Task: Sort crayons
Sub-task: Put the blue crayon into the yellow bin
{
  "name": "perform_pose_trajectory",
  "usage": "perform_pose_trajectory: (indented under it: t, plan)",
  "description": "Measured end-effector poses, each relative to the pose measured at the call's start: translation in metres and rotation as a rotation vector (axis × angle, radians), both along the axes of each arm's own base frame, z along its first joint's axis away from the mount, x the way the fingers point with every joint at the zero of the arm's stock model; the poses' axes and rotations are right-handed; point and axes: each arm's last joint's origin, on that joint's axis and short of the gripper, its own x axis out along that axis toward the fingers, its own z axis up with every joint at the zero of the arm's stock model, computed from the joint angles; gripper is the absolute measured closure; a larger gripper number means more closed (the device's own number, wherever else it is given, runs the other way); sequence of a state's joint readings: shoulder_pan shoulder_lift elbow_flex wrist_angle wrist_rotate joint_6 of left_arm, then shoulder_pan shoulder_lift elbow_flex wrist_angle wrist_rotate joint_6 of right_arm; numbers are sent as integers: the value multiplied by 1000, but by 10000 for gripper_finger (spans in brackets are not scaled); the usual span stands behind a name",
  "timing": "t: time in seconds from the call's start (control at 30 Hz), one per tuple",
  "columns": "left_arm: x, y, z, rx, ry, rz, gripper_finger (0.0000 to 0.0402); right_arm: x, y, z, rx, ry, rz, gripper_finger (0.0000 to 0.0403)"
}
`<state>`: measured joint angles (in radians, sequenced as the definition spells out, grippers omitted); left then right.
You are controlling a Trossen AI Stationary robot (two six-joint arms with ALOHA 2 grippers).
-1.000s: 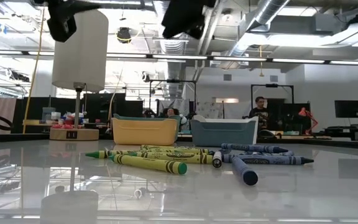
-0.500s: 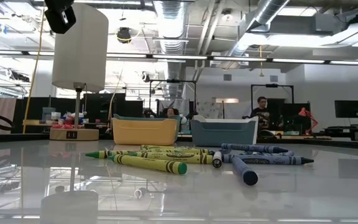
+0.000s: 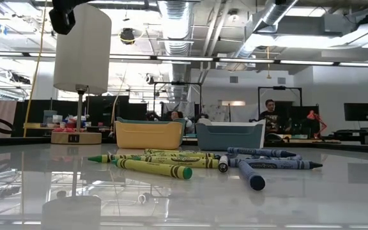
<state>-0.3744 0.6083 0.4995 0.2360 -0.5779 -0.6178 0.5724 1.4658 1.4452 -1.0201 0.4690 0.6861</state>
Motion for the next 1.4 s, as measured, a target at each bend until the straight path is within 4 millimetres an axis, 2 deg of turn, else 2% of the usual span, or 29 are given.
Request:
perform_pose_trajectory:
  t: [0.17, 0.23, 0.37, 0.6, 0.9, 1.13, 1.4]
  plan:
    - [0, 1, 0, -6, 2, 40, 242, -33, -25, -25, 135, -90, -115, 321]
    - [0, 1, 0, -10, 1, 46, 242, -38, -33, -37, 185, -118, -147, 321]
    - [0, 2, 0, -26, -2, 59, 242, -35, -38, -57, 215, -121, -90, 321]
    - [-1, 4, -2, -33, 13, 149, 242, -1, -51, -85, 118, -37, -93, 321]
    - [-1, 4, -2, -28, 20, 162, 242, 26, -47, -123, 158, 57, -145, 321]
    - [-1, 5, -2, -25, 22, 165, 242, 47, -38, -141, 220, 8, -169, 295]
    - [-1, 3, -2, -22, 19, 105, 242, 73, -33, -149, 181, 45, -159, 252]
